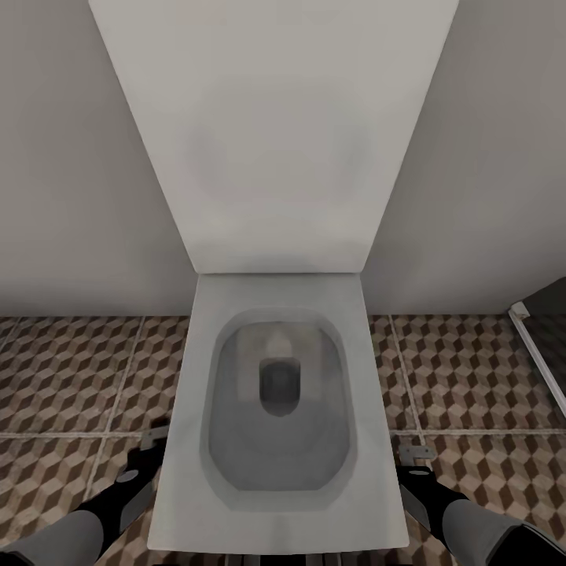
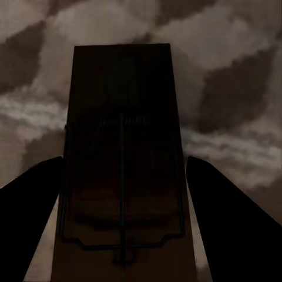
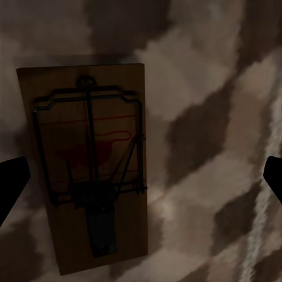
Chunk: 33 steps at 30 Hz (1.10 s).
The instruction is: Take the four mousetraps from the cabinet in the bathroom and place them on the bathroom floor. Make sure all four end up on the same floor surface, and ensure that at least two of them are either under or directly next to the same bathroom sink.
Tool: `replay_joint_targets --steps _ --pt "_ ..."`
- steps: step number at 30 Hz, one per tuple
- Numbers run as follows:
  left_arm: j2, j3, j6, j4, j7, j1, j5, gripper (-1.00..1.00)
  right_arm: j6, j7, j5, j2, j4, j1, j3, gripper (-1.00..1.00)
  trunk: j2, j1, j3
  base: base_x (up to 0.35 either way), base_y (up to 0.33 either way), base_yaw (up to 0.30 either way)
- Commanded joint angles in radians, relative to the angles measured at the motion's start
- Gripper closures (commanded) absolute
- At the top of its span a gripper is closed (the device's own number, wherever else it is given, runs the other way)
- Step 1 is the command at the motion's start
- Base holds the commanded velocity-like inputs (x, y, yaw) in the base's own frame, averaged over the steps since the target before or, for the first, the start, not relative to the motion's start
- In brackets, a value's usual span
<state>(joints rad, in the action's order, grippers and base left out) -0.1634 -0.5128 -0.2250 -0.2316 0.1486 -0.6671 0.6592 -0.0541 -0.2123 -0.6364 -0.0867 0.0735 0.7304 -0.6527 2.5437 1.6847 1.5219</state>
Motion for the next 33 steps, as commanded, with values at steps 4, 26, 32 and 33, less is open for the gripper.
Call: replay_joint_targets --steps 4,26,32,33 --pt "0.000 -0.007 -0.043 0.023 0.008 0.000 -0.040 1.00 -0.006 -0.006 -0.006 -0.001 0.003 0.000 -0.008 -1.00 0.000 0.000 0.001 0.000 0.000 0.000" --pt "0.020 -0.007 -0.077 0.076 0.023 -0.002 -0.102 1.00 -0.006 -0.006 -0.006 -0.001 0.003 0.000 -0.008 -1.00 0.000 0.000 0.001 0.000 0.000 0.000" --pt "0.052 -0.007 -0.077 0.100 0.033 -0.002 -0.167 1.00 -0.005 -0.006 -0.006 -0.001 0.003 0.000 -0.008 -1.00 0.000 0.000 0.001 0.000 0.000 0.000" --pt "0.054 -0.007 -0.077 0.102 0.037 -0.002 -0.172 1.00 -0.005 -0.006 -0.006 -0.001 0.003 0.000 -0.008 -1.00 0.000 0.000 0.001 0.000 0.000 0.000"
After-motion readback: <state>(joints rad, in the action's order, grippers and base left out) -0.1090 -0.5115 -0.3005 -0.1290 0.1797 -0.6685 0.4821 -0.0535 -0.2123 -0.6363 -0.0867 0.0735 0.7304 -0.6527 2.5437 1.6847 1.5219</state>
